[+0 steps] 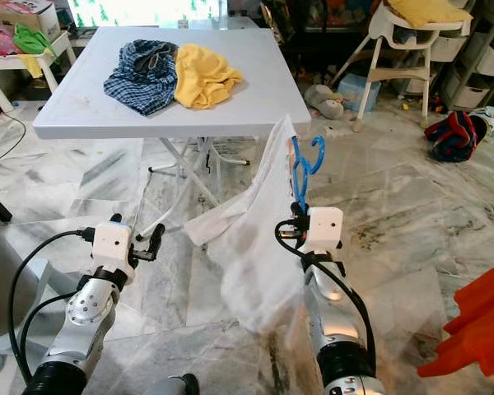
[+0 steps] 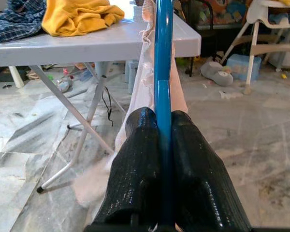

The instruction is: Hang hanger

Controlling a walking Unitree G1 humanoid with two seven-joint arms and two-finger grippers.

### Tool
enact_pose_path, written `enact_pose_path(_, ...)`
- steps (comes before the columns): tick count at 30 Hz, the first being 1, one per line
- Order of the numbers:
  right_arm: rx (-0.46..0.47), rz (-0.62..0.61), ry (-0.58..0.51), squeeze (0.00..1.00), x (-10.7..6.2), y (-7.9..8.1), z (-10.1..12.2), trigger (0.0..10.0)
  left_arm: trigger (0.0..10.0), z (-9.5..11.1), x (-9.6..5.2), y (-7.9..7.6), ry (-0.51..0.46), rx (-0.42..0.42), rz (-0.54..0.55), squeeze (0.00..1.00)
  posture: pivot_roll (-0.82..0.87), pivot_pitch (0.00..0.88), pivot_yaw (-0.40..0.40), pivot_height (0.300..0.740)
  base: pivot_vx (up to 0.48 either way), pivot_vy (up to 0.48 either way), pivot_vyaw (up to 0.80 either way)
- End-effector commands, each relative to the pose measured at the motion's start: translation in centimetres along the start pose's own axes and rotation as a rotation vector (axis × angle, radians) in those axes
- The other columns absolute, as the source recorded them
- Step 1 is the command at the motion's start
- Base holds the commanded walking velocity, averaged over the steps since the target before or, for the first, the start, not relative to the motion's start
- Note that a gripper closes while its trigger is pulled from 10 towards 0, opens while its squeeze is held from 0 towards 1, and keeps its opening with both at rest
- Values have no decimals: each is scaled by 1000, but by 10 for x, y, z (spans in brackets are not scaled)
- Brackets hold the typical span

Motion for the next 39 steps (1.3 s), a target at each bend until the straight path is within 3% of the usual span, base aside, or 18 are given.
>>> enact_pose_path(1,2,-6,-44,0,0,1,8,10000,10000,6,0,-2,-21,6,-27,0,188,124,-22,740,0,0,0)
enact_pose_path(12,6,-16,-26,0,-4,-6,4,10000,10000,-3,-1,-9,24,0,-30,0,188,163,-43,740,0,0,-544)
enact_pose_path(19,15,-97,-58,0,-10,-28,11,10000,10000,0,-5,-33,15,-12,-119,0,130,177,-9,740,0,0,-343)
enact_pose_path(23,7,-169,-79,0,-26,-49,11,10000,10000,-1,-7,-51,16,-13,-175,0,74,199,10,740,0,0,0)
enact_pose_path(25,9,-185,-84,0,-29,-52,11,10000,10000,-2,-8,-51,17,-2,-176,0,70,194,15,740,0,0,0)
enact_pose_path(30,4,-176,-181,0,-28,-36,34,10000,10000,16,5,-35,-32,27,-161,0,49,170,24,740,0,0,0)
enact_pose_path(35,21,-142,-191,0,-19,-25,38,10000,10000,30,17,-29,-82,55,-172,0,86,139,1,740,0,0,0)
enact_pose_path(37,4,-92,-158,0,-12,-15,33,10000,10000,30,26,-11,-58,32,-89,0,102,122,11,740,0,0,0)
enact_pose_path(39,3,-82,-159,0,-10,-14,34,10000,10000,28,27,-2,-45,18,-47,0,102,119,14,740,0,0,0)
Point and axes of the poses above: a point about 5 cm out from each wrist's last joint towards the gripper, its own x axis pointing out of the wrist towards the gripper, its own z axis along the axis of the wrist's last joint, y = z × x, the point moved 5 cm from there along x, pointing out of the wrist towards the gripper, and after that the axes turned 15 degrees about x, right-handed, at the moved point
